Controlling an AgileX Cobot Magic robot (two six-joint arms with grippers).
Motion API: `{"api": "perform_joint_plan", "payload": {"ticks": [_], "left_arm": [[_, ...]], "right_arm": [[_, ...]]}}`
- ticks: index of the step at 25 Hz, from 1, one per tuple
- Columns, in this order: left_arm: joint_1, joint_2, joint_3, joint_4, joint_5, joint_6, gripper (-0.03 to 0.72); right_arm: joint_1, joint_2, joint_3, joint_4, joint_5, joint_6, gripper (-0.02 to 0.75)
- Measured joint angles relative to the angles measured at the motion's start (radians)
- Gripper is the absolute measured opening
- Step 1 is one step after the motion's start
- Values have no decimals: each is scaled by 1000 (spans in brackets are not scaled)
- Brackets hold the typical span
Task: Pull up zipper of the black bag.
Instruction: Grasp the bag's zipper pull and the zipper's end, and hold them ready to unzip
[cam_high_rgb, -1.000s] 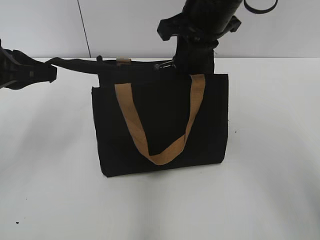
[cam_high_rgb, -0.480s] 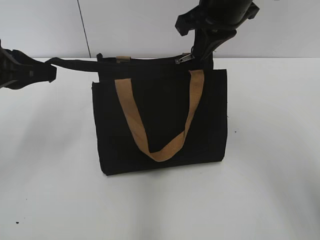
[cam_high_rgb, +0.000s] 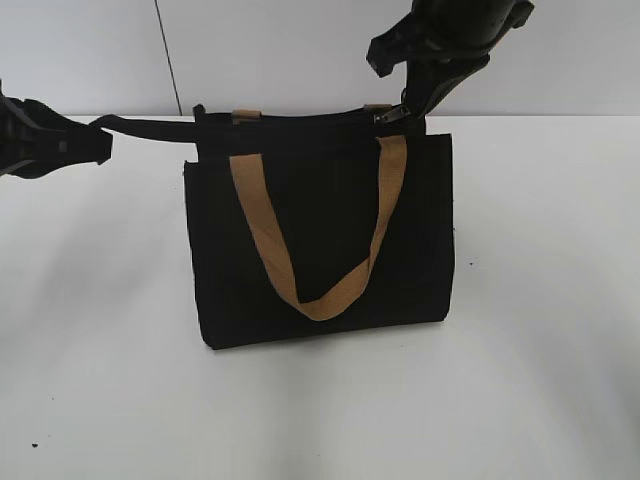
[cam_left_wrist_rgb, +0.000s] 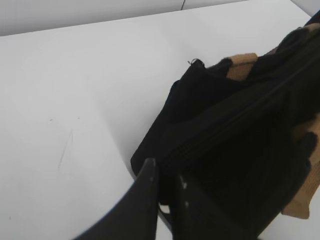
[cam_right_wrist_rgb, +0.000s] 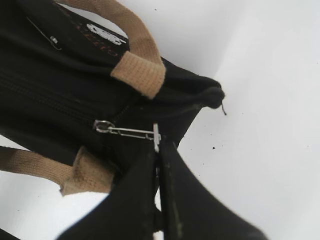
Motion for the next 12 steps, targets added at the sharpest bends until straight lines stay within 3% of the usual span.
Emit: {"api": "perform_joint_plan", "payload": {"ticks": [8,10,12], "left_arm": [[0,0,0,0,18,0,46],[1,0,0,0,38,0,102],[4,0,0,0,61,0,237]], "right_arm": [[0,0,0,8,0,18,1],[-1,0,0,9,0,52,49],[-3,0,0,7,0,69,161]]}}
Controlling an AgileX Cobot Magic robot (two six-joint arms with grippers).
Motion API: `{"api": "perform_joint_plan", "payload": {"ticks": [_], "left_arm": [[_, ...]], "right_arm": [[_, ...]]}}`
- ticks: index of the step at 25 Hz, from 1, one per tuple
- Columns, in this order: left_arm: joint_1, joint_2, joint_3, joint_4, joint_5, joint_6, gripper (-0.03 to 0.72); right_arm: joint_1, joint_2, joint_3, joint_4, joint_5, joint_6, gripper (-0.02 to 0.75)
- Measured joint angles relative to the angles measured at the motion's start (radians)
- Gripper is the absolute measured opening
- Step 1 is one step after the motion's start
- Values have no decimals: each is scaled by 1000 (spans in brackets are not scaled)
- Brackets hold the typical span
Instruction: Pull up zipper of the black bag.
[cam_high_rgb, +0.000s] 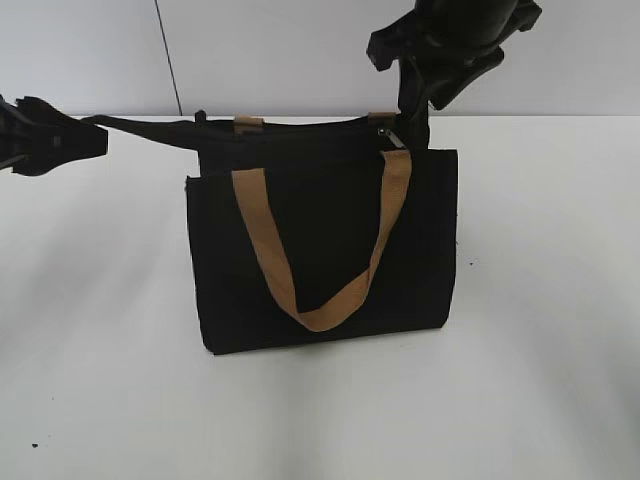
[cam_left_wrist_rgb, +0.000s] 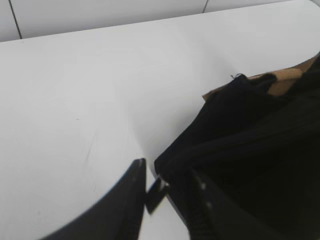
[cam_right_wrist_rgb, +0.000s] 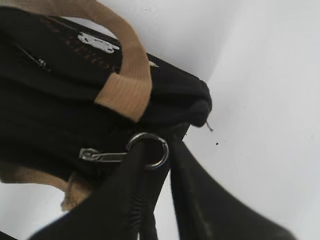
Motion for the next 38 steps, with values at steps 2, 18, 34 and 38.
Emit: {"api": "perform_joint_plan", "payload": {"ticks": [2,18,34,38], "left_arm": [[1,0,0,0,7,-1,396],[-252,-9,0,-2,417,-87,545],[-374,47,0,-801,885,688,514],[-375,-16,-1,-1174,950,1065,551]], "right_arm": [[-2,-1,0,0,0,6,303],[8,-198,0,-104,1,14,557],[9,-479,371,-135,1,21,557],[9,-546,469,-135,0,13,558]]}}
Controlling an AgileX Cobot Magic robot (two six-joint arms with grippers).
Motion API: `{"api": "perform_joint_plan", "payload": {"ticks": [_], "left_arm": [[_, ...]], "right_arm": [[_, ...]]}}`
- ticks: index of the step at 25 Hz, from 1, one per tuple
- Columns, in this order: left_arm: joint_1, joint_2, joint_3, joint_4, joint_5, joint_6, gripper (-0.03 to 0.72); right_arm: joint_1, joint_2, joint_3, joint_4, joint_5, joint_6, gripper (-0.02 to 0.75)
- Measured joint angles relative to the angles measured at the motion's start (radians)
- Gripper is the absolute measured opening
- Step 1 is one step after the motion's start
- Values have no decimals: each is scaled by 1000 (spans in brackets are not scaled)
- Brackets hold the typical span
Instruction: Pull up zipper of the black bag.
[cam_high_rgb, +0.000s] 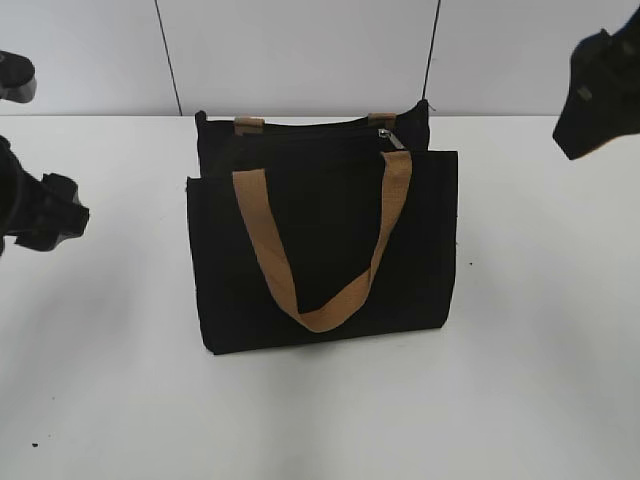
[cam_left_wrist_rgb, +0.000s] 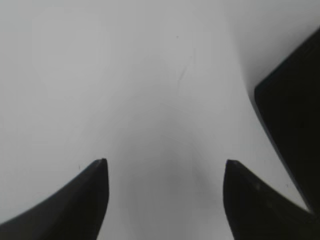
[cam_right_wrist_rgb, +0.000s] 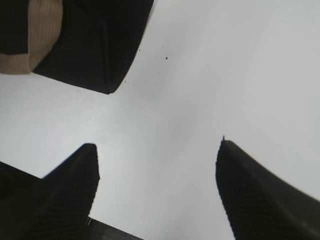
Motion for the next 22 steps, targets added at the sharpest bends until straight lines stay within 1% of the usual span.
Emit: {"api": "perform_joint_plan", "payload": {"ticks": [3,5,7,10,12,14,17,19,22], "left_arm": [[-1,-59,-15,-221,135,251,561],[-1,-109,-24,-329,237,383,564],[-1,-166,-25,-422,330,489,564],[-1,-273,-27,-525,461,589,566],[-1,-359,-30,-576,544,641,571],[-1,-442,-30,-601,606,676,582],[-1,-599,-16,-612,662,695,592],[-1,-677,10,-615,696,696,594],[-1,-770,61,-631,750,701,594]], "right_arm": [[1,-55,63,11,0,-9,567],[1,-104,106,32,0,-23,580],[1,-158,150,50,-1,-30,588],[1,-258,233,78,-1,-41,589],[1,-336,306,94,-1,-48,590],[1,-413,378,122,-1,-52,590],[1,-540,490,159,-1,-58,590],[1,-646,561,166,1,-63,590],[1,-742,650,169,1,-67,590]]}}
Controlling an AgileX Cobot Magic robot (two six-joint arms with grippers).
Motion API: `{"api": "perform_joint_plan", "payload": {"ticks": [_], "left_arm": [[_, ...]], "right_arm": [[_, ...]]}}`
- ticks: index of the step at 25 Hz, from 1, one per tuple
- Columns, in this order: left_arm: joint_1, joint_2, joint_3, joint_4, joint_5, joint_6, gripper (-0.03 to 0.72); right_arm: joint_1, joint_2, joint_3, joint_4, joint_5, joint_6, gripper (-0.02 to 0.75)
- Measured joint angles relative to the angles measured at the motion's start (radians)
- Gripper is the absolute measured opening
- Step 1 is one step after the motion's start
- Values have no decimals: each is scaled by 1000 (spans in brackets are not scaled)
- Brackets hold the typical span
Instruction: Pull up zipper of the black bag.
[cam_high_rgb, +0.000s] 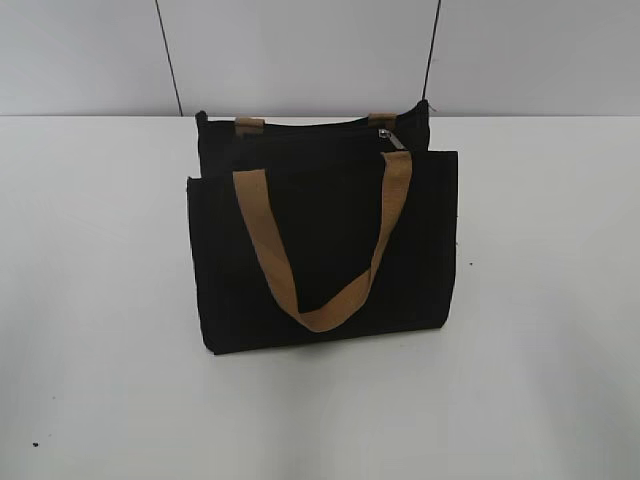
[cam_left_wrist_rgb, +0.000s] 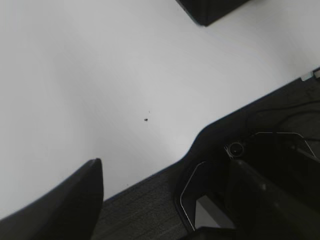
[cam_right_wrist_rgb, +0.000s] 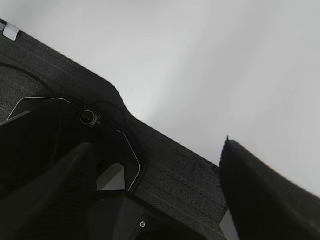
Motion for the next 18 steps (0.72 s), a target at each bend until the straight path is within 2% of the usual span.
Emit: {"api": "perform_joint_plan", "payload": {"ticks": [4,8,12,18], "left_arm": [[-1,-121,69,-21,29,2,591],[-1,-213,127,-31,-16,2,591],[-1,-243,155,-58,-93,20,591],[-1,-243,161,-62,-108,25,591]], "right_arm": [[0,-118,88,1,0,0,590],[0,-189,148,-2,-22,-8,590],[0,-206,186,1,-93,-12,590],[0,-206,192,2,-110,-15,587]]}}
